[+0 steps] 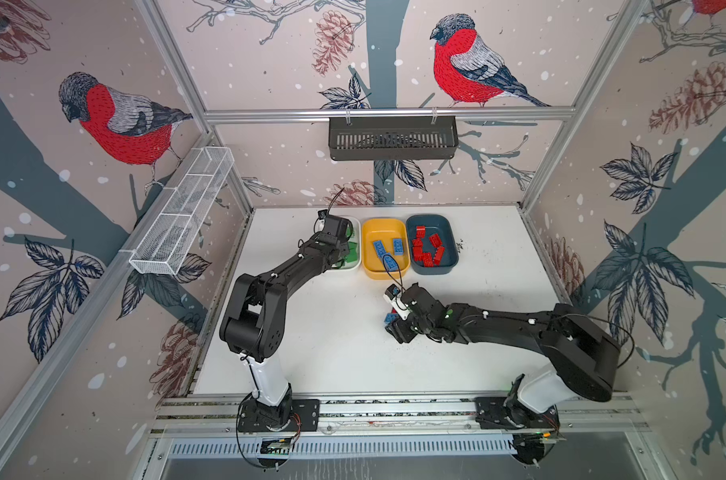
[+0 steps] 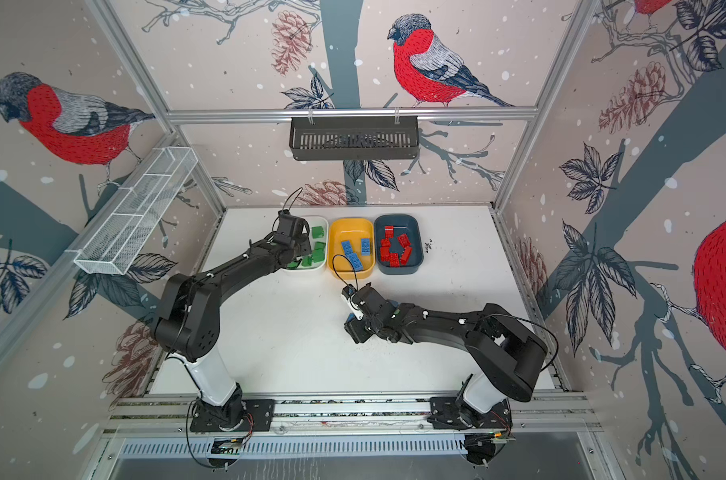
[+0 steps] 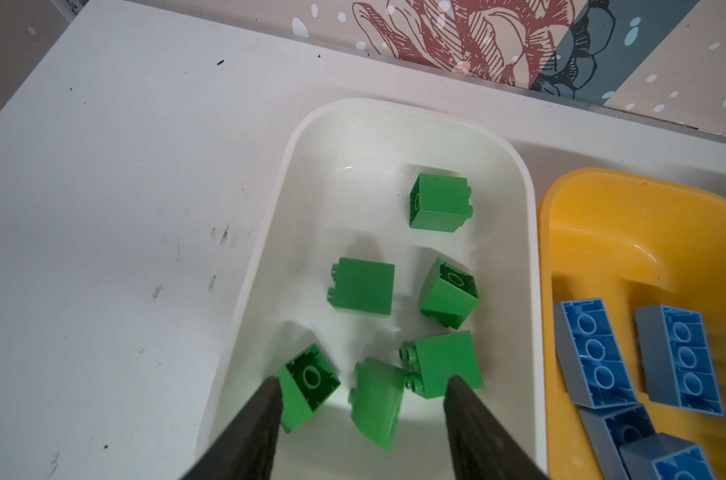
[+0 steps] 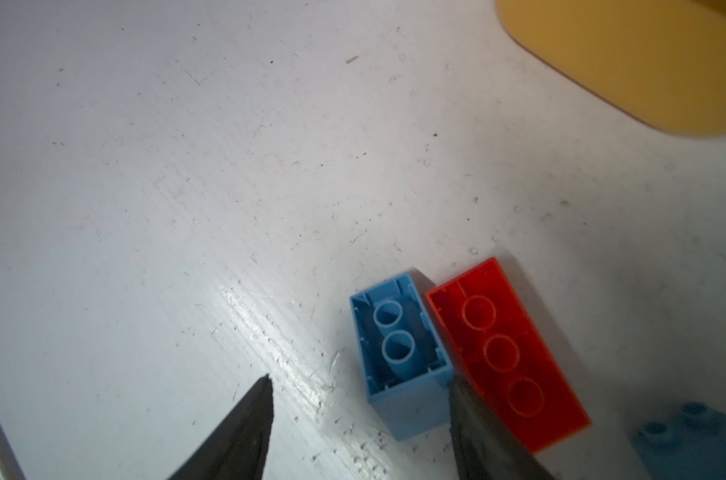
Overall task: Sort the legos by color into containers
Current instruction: 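Open the left gripper over the white tub while the right grips a light-blue brick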
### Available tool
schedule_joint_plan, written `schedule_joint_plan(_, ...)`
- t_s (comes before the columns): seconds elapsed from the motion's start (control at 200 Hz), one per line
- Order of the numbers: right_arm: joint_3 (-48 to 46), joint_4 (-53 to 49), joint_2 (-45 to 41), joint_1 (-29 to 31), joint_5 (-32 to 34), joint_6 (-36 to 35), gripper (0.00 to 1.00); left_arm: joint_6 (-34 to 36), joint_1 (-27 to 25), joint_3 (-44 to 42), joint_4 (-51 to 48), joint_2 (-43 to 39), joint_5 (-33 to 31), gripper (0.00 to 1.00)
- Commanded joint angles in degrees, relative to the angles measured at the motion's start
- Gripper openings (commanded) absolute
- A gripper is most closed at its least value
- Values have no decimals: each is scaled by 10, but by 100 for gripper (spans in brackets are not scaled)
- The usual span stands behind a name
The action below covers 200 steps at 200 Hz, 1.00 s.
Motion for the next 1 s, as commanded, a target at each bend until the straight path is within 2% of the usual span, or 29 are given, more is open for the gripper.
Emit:
schedule_joint_plan(0.0, 7, -10, 8, 2, 26, 3, 68, 5, 2, -4, -9, -7, 13, 73)
schedule_joint_plan(0.09, 15, -13, 25, 5, 28, 2, 68, 6, 2, -8, -11, -11, 12, 77)
schedule_joint_plan(0.22, 34, -15, 55, 12, 23, -8, 66, 6, 2, -11, -14, -11, 13, 79)
schedule_joint_plan(0.385, 49, -25, 78, 22, 18, -18, 57, 4, 2, -11, -15, -11, 16, 80)
schedule_joint_plan(0.535, 48, -24, 81, 24, 50, -10, 51, 4, 2, -15, -15, -11, 27, 83)
schedule_joint_plan(0.805, 74, 0, 125, 30, 53, 10, 51, 5, 2, -38, 0, -31, 45, 95)
schedule_joint_plan(0.995, 78, 7, 108, 32, 60, 1, 32, 9, 2, -44, -9, -48, 46, 96)
